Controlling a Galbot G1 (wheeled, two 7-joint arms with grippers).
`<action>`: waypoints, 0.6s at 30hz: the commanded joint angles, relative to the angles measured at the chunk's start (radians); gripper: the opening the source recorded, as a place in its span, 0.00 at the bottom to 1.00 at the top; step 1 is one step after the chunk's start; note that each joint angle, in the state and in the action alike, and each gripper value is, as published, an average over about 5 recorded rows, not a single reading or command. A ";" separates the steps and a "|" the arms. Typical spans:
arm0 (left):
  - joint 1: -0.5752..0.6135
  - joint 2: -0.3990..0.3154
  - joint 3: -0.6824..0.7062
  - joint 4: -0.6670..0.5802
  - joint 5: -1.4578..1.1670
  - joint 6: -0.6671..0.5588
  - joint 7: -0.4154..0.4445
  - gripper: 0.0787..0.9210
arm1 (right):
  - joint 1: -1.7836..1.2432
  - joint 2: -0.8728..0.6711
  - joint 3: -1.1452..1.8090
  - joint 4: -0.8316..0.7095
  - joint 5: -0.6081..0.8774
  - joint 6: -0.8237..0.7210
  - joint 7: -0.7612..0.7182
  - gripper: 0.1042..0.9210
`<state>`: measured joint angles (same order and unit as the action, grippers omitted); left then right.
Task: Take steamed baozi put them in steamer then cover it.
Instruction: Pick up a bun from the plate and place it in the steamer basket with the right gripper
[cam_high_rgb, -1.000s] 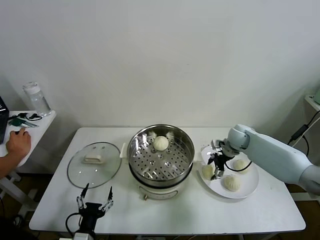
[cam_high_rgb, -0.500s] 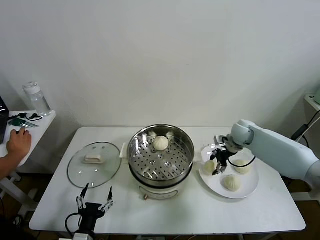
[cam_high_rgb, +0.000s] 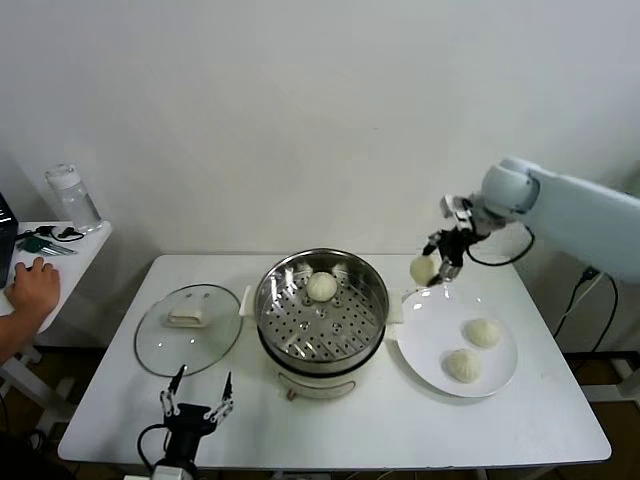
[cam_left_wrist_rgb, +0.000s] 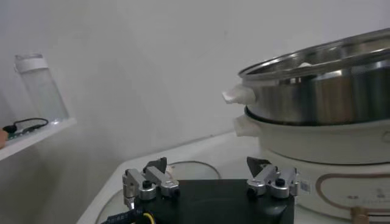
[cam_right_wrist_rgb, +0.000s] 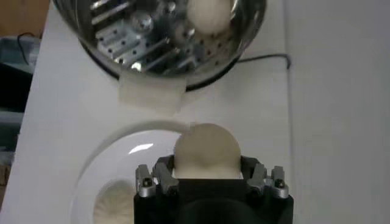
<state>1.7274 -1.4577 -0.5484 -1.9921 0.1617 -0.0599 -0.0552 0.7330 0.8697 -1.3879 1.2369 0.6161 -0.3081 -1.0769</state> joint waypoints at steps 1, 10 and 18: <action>0.003 0.001 0.006 -0.003 0.004 -0.001 0.001 0.88 | 0.148 0.138 -0.074 0.030 0.196 -0.050 0.041 0.72; 0.023 0.010 0.007 -0.013 0.002 -0.010 0.000 0.88 | 0.010 0.354 -0.012 -0.003 0.208 -0.115 0.113 0.72; 0.025 0.014 0.002 -0.013 0.000 -0.013 -0.001 0.88 | -0.124 0.476 -0.013 -0.052 0.168 -0.132 0.153 0.72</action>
<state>1.7497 -1.4447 -0.5463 -2.0054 0.1627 -0.0726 -0.0560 0.6778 1.2150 -1.4023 1.2000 0.7603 -0.4145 -0.9577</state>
